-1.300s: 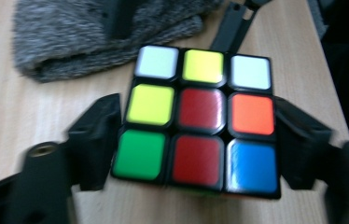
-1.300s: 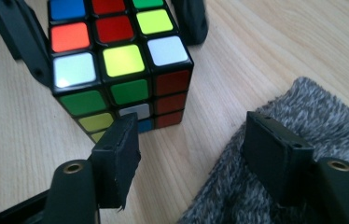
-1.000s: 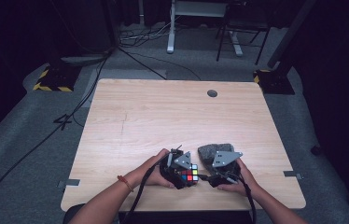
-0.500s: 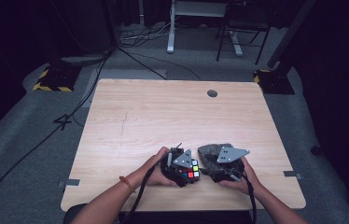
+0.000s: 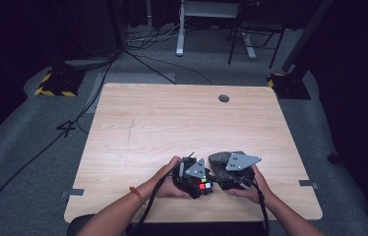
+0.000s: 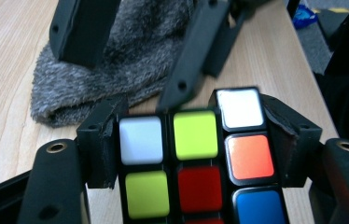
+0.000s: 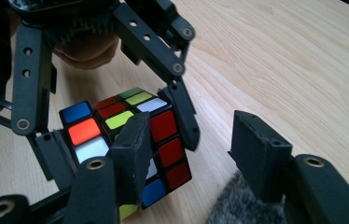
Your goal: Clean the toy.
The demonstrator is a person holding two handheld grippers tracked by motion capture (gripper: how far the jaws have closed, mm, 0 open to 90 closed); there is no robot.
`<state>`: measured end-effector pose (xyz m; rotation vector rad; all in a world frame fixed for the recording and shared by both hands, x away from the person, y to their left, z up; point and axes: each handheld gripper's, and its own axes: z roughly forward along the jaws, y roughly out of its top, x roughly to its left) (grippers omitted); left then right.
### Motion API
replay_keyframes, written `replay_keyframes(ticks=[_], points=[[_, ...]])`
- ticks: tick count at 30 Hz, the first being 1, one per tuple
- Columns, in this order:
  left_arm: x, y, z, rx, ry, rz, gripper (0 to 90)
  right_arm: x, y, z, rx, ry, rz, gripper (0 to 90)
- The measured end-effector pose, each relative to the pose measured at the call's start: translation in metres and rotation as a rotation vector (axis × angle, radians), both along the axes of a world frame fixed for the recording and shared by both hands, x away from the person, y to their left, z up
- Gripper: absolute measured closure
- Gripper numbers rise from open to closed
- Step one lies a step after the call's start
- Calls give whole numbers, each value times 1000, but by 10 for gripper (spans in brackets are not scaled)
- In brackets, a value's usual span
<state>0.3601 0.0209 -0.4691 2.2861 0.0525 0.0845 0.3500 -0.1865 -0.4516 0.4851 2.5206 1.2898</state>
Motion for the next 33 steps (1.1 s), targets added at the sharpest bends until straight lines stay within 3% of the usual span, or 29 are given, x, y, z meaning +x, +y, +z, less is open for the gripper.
replay_keyframes(ticks=[2,5,8,10,12,15,16,18,21,25,26,28,30,33], points=[[0,0,1,3,-12,1,322,-1,5,3,-1,-24,3,473],[-1,1,2,0,-13,-7,329,0,5,4,1,-25,5,431],[-2,2,6,-24,-14,-2,330,1,-2,4,5,-4,16,418],[-2,4,8,-35,-15,4,330,2,-13,-2,-18,11,3,412],[-2,5,7,-16,-31,12,329,2,-17,-4,-13,26,8,414],[2,7,3,-6,9,28,321,2,-22,-8,-28,50,25,413],[3,7,3,-4,20,33,299,1,-22,-10,-34,51,30,411],[2,9,5,12,-1,52,240,0,-20,-14,-43,64,51,408],[1,14,7,70,-5,60,159,0,-16,-17,-52,69,64,407],[1,23,6,127,-4,72,188,0,-14,-18,-61,72,71,410],[0,25,6,116,1,62,206,-1,-14,-19,-73,73,72,410],[-2,26,7,138,-31,39,253,-3,-14,-21,-80,89,95,411],[-2,27,6,129,-12,43,267,-6,-10,-24,-122,87,116,401],[-2,29,6,126,-8,39,274,-10,-6,-26,-137,87,154,377]])
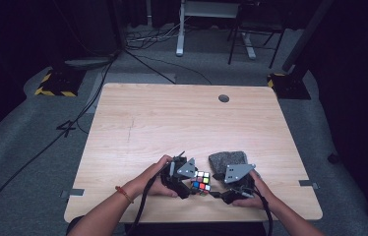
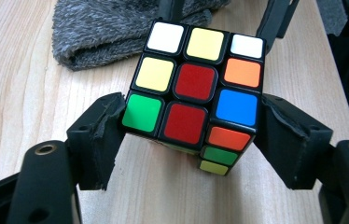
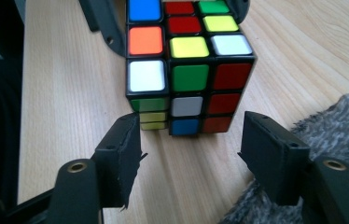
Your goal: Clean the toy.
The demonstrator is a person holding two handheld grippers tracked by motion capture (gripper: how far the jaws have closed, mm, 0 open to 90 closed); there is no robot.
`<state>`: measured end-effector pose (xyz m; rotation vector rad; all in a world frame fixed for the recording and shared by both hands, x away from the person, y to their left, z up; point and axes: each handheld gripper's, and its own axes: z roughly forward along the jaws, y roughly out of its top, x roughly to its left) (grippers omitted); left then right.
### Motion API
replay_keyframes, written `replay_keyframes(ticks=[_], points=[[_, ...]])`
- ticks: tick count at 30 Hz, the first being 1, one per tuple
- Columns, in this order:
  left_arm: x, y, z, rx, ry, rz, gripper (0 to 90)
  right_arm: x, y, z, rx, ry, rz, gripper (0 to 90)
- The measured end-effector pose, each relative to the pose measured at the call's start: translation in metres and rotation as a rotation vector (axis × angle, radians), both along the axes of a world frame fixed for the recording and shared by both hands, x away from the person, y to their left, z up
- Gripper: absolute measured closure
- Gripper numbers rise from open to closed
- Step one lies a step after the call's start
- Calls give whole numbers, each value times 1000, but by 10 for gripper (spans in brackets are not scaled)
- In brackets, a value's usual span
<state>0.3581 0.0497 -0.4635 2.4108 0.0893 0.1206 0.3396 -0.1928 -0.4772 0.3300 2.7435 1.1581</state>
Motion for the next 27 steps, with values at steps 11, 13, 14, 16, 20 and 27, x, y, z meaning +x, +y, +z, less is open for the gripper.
replay_keyframes(ticks=[11,13,14,16,20,27], points=[[-1,2,-2,33,-7,-12,263,0,-3,7,69,-29,-30,393],[1,4,-2,31,4,-8,261,-2,0,10,79,-51,-40,389],[0,5,-3,39,-2,-4,263,-2,1,11,93,-54,-46,395],[0,4,-8,82,-3,-4,291,-2,4,14,116,-57,-45,388],[-2,1,-18,125,0,-13,269,-3,13,18,128,-67,-33,380],[4,5,-17,88,52,21,246,3,21,22,142,-74,-65,399]])
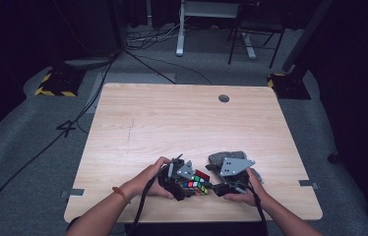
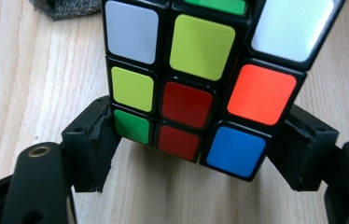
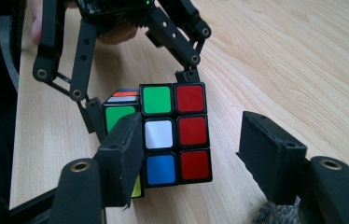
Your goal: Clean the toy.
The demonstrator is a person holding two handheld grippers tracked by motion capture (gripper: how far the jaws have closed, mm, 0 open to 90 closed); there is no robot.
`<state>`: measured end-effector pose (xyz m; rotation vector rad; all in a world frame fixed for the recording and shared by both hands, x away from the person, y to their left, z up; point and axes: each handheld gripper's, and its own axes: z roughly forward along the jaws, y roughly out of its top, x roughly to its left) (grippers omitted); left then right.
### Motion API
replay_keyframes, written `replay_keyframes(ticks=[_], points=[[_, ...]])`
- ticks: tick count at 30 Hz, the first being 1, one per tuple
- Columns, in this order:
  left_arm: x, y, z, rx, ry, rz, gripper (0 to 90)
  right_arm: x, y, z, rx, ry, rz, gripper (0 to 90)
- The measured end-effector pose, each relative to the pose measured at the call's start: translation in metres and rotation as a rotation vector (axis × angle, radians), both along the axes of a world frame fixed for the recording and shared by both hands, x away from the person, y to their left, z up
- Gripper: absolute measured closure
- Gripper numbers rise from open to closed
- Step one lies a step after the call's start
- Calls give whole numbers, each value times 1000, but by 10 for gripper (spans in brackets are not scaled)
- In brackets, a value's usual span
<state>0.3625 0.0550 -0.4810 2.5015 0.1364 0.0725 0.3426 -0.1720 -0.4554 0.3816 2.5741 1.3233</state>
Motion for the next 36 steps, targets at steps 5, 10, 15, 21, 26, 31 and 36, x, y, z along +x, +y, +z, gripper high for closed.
replay_keyframes(ticks=[5,10,15,21,26,31,36], points=[[-2,-5,-5,22,26,-7,220,-2,7,2,9,0,22,399],[0,0,-2,-47,27,8,155,-1,16,6,-25,-24,18,393],[0,4,2,-68,34,12,164,1,20,5,-30,-16,23,390],[-2,11,7,-122,18,36,158,1,10,13,-29,-28,17,392],[-5,10,18,-166,21,61,156,7,-25,24,6,-33,-70,395],[-4,10,23,-174,18,103,155,15,-56,13,-99,-4,-123,408],[1,7,17,-143,24,87,157,22,-71,-6,-159,36,-171,415]])
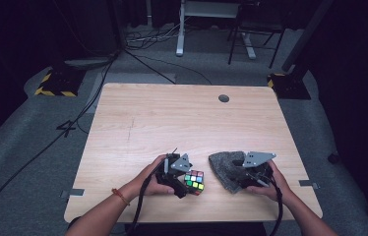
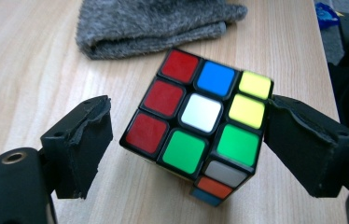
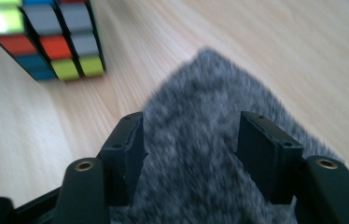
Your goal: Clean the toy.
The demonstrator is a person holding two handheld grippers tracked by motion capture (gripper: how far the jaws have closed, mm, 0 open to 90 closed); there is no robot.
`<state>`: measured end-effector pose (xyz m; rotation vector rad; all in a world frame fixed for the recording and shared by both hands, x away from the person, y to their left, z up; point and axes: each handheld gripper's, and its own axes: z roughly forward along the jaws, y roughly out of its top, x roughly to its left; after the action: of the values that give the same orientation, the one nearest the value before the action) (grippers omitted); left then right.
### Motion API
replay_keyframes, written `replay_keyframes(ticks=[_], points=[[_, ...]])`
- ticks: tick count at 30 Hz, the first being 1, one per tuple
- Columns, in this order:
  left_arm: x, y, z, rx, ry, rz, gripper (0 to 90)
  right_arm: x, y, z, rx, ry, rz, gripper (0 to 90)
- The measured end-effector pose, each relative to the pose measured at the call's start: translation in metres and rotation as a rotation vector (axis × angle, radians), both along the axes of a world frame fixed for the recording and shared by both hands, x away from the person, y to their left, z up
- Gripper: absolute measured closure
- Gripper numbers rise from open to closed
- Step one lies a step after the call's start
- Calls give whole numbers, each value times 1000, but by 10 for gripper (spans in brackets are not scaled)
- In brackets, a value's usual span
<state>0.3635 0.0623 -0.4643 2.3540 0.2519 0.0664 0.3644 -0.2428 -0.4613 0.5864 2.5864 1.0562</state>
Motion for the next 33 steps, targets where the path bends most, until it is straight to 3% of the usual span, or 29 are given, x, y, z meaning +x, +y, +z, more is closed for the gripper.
replay_keyframes(ticks=[5,9,12,16,20,23,26,27,30,33], points=[[2,-5,-10,31,6,3,229,8,-5,-20,-35,39,-30,409],[1,-8,-16,35,-1,5,236,12,-6,-28,-18,68,-28,424],[0,-11,-19,44,1,8,242,10,-7,-30,10,81,-13,534],[-2,-12,-21,54,-36,21,297,6,-5,-28,-5,84,16,670],[0,-9,-21,55,-60,87,322,4,-4,-26,-20,81,47,744],[3,-7,-21,51,-61,121,322,-1,-6,-24,1,92,73,763],[3,-7,-21,53,-46,135,313,-12,-3,-19,60,111,125,767],[3,-6,-21,57,-38,131,313,-12,-3,-19,60,111,125,767],[1,-1,-20,72,-32,109,196,-20,3,-15,55,100,156,767],[-2,8,-16,60,-29,117,212,-23,4,-9,71,91,162,767]])
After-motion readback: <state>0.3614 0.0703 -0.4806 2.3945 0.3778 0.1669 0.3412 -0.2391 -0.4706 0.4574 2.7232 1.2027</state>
